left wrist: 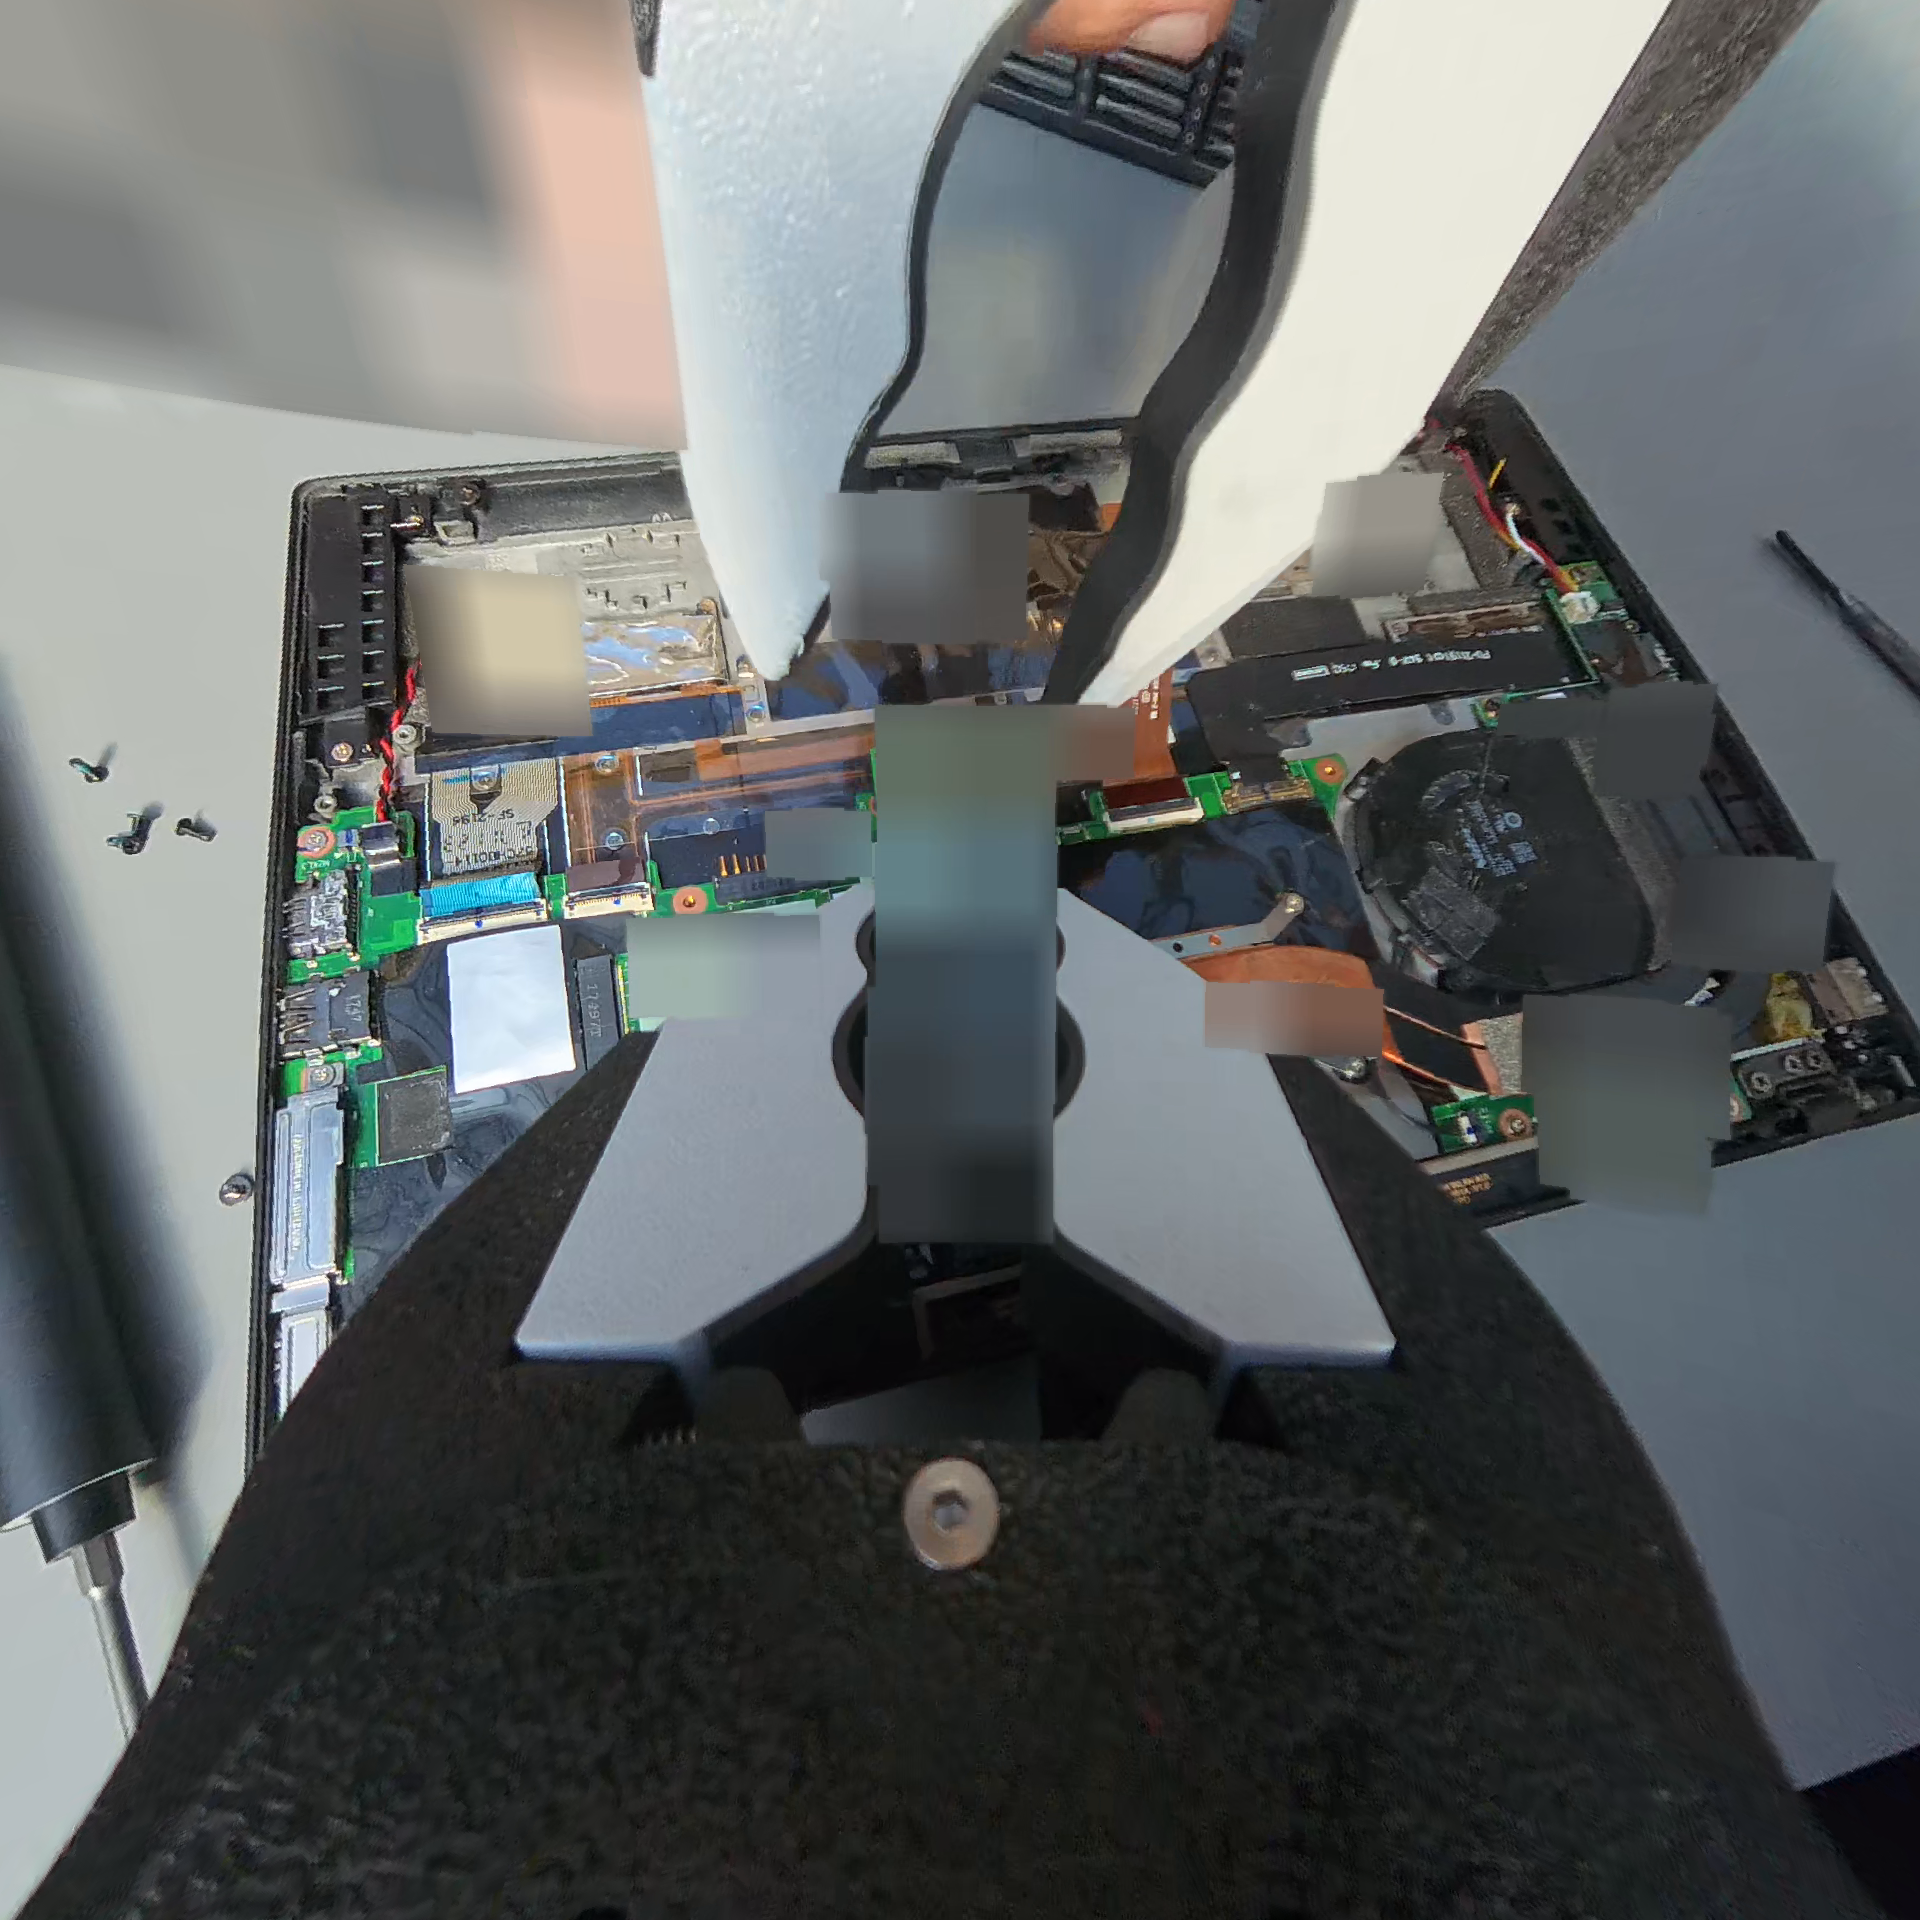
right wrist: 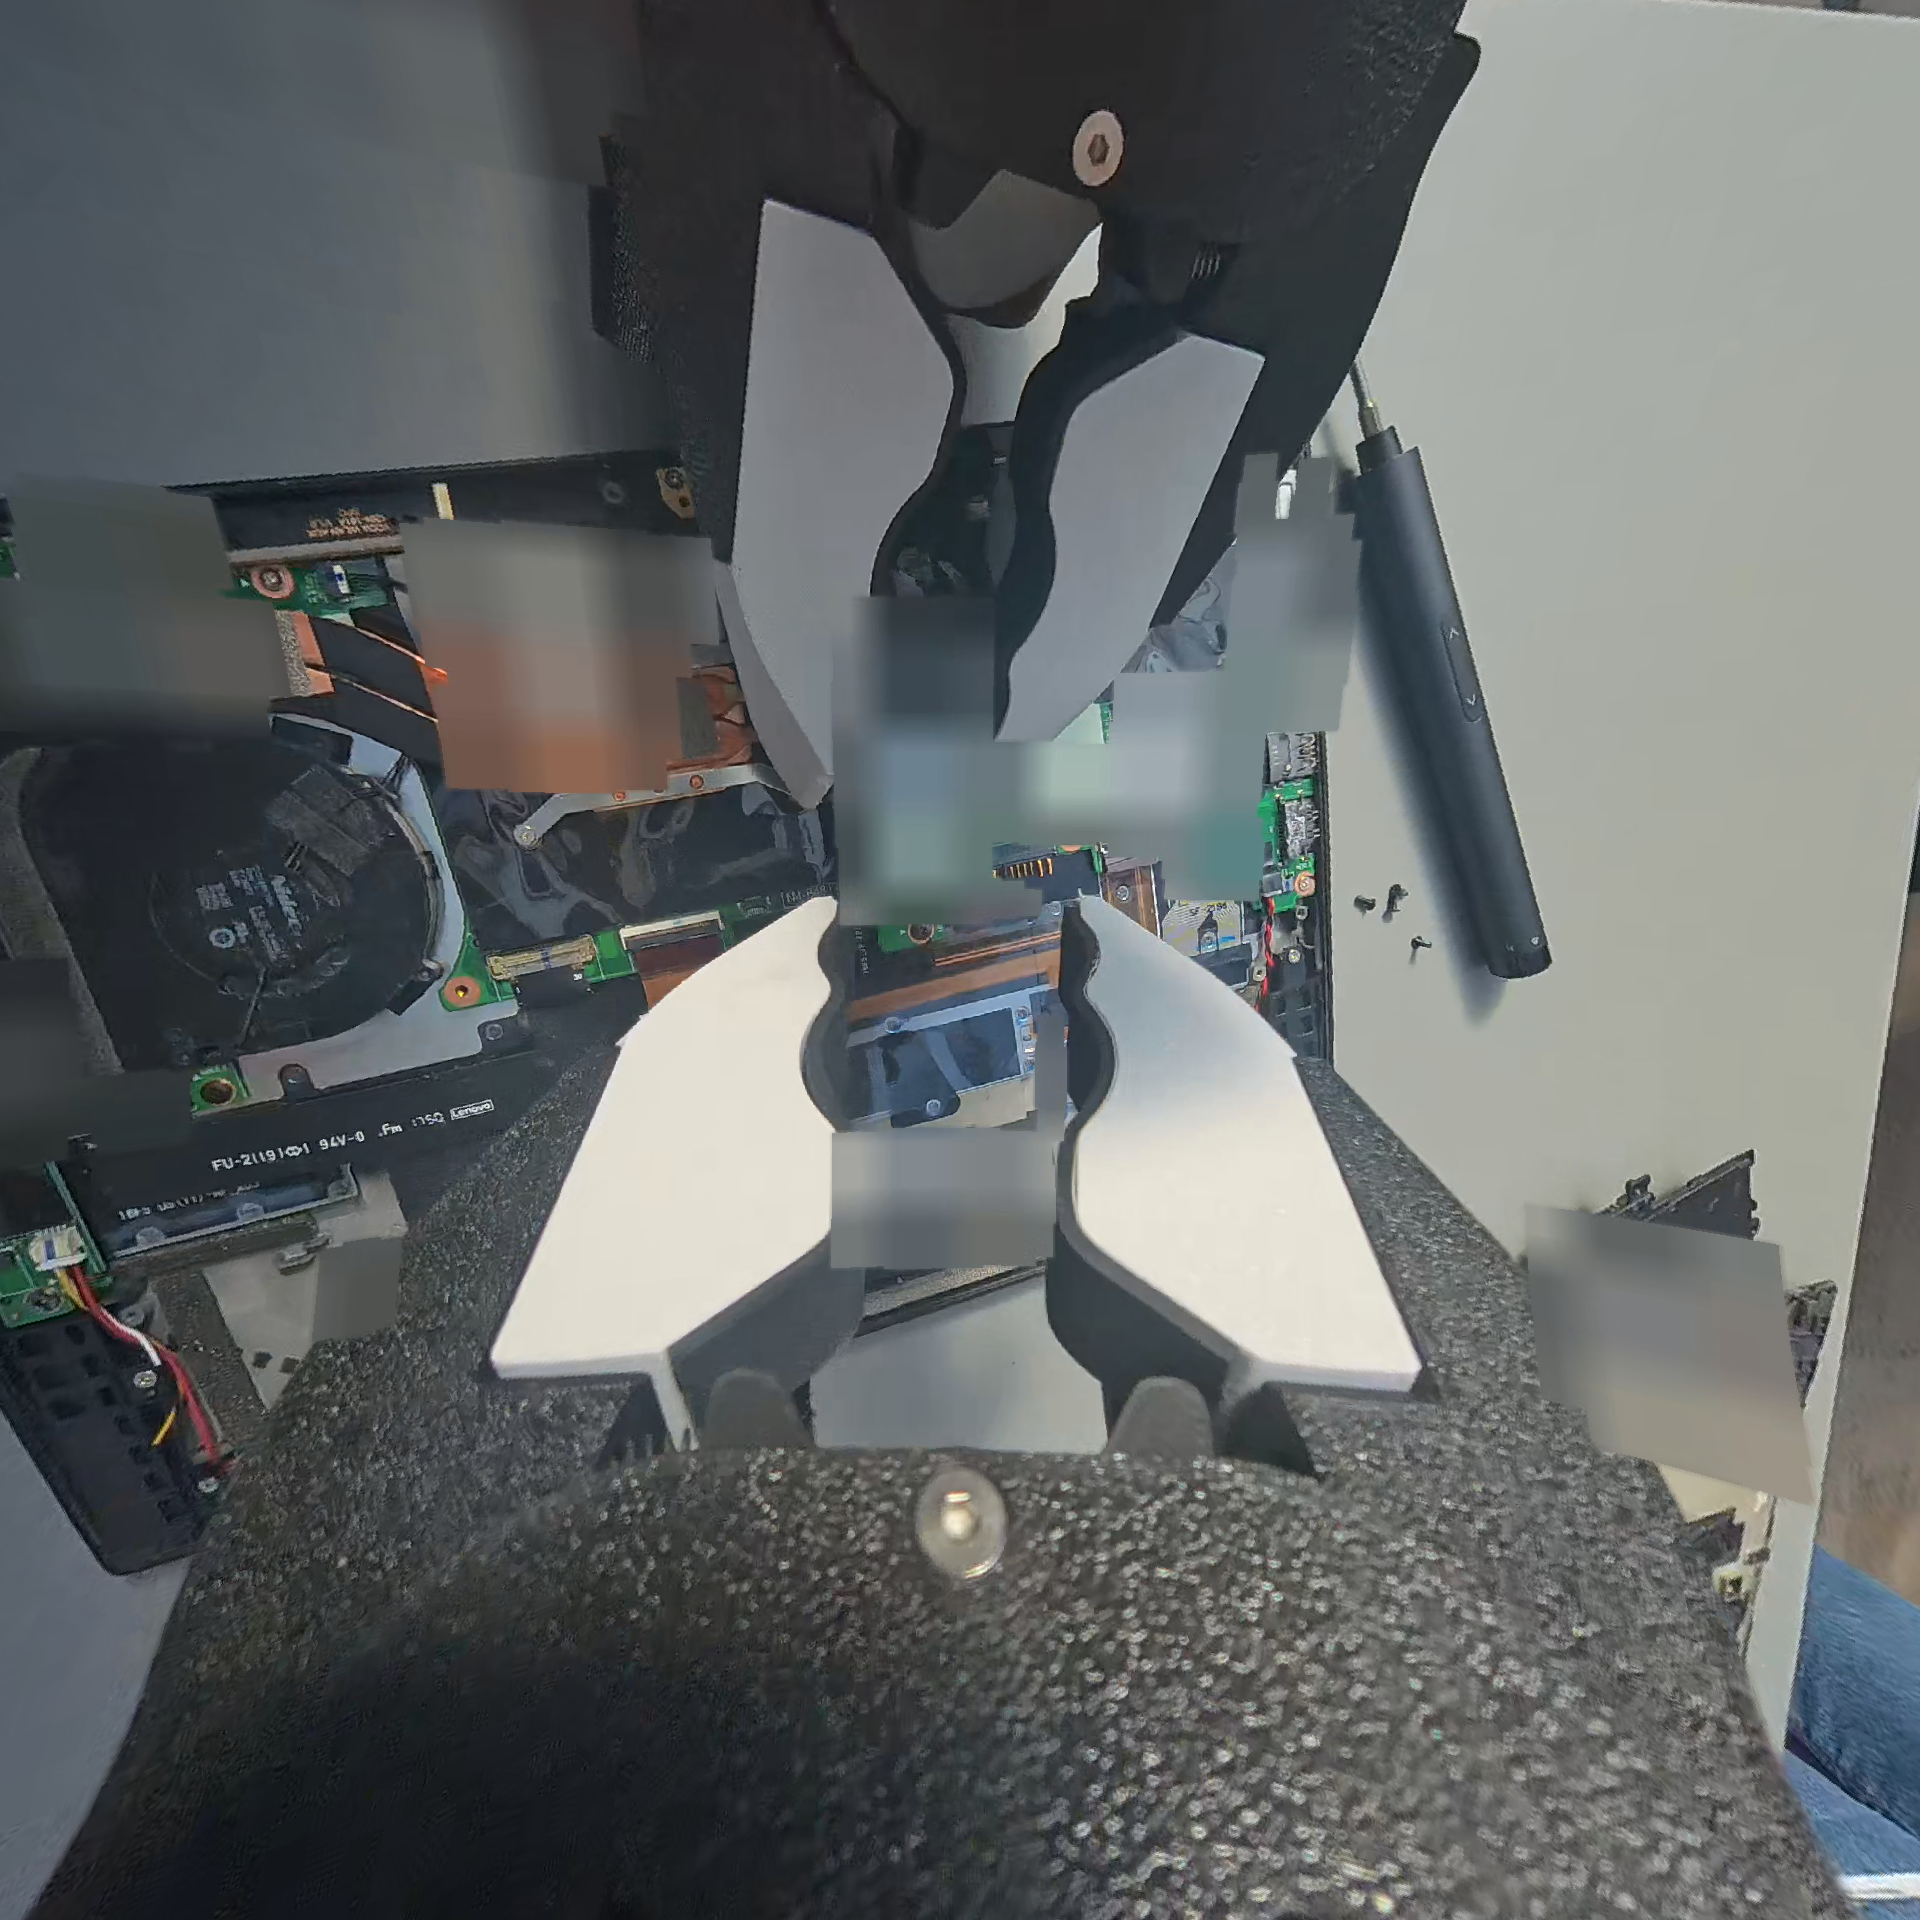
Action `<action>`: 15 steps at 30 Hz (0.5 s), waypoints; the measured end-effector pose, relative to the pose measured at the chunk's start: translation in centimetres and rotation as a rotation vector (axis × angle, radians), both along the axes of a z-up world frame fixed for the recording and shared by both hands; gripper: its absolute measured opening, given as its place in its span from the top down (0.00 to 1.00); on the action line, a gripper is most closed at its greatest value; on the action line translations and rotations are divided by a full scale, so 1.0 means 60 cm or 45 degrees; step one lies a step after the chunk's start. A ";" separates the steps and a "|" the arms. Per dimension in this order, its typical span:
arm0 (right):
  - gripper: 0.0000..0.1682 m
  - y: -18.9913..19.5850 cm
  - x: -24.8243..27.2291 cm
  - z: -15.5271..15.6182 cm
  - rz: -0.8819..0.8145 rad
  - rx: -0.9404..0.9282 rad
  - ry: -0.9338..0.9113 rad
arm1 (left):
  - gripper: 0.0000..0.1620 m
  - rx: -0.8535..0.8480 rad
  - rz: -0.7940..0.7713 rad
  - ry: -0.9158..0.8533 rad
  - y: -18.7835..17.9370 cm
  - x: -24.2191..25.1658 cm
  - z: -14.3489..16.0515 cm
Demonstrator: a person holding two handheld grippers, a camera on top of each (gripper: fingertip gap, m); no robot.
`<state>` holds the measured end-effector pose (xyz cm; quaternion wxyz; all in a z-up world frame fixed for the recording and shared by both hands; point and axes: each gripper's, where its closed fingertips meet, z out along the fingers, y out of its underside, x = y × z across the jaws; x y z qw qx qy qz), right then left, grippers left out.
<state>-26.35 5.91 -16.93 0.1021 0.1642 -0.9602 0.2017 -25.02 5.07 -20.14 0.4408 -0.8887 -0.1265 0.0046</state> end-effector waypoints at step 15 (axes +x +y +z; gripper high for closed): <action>0.80 -0.005 0.010 -0.019 -0.028 0.056 -0.099 | 0.85 -0.016 0.002 -0.008 -0.002 0.002 -0.001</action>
